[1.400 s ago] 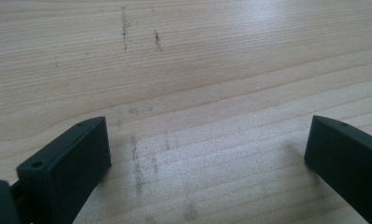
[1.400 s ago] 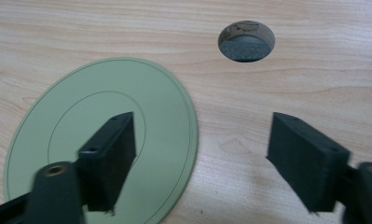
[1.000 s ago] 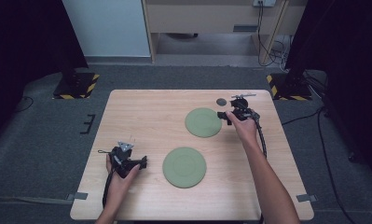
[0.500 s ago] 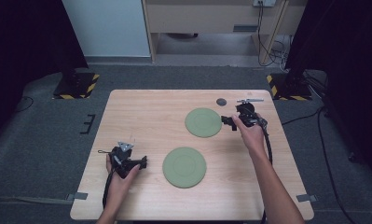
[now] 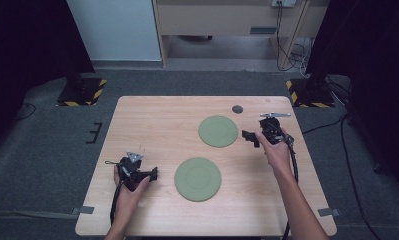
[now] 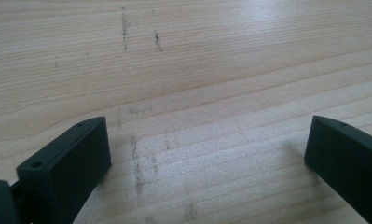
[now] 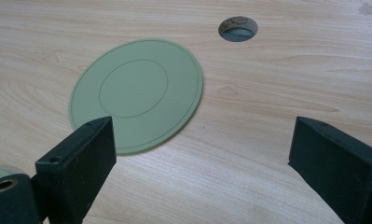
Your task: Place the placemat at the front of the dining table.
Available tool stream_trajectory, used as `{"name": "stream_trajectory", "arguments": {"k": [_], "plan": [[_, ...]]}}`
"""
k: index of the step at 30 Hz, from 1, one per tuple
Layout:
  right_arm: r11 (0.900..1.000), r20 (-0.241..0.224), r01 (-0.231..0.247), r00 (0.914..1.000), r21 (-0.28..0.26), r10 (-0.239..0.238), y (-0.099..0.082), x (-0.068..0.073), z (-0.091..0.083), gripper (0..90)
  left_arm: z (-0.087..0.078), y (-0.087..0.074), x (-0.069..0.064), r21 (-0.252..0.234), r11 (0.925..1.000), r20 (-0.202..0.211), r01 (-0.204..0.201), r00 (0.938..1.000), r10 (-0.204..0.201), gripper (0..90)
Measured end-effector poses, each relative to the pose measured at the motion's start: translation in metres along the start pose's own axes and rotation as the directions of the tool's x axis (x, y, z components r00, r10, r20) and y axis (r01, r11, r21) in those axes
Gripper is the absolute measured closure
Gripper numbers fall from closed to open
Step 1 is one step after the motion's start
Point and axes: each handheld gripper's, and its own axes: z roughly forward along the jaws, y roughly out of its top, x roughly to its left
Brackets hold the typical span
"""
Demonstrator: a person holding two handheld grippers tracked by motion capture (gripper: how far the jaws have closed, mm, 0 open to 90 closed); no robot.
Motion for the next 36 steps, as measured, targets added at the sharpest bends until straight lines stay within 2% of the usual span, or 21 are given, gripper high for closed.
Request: {"name": "stream_trajectory", "arguments": {"k": [11,23,27,36], "plan": [[0.9999,-0.002,0.011,0.9999,0.01,-0.011,-0.008,-0.003,-0.005,7.2,0.0,0.0,0.0,0.0,1.0,0.0,0.0,1.0,0.0,0.0],[0.9989,-0.021,0.037,0.9991,0.031,-0.036,-0.02,0.004,-0.005,7.1,0.0,0.0,0.0,0.0,1.0,0.0,0.0,1.0,0.0,0.0],[0.998,-0.029,0.05,0.9984,0.038,-0.049,-0.026,0.007,-0.006,7.2,0.0,0.0,0.0,0.0,1.0,0.0,0.0,1.0,0.0,0.0],[0.997,-0.029,0.052,0.9983,0.058,-0.05,-0.041,0.005,-0.006,7.2,0.0,0.0,0.0,-0.001,1.0,-0.002,0.0,1.0,0.0,0.0]]}}
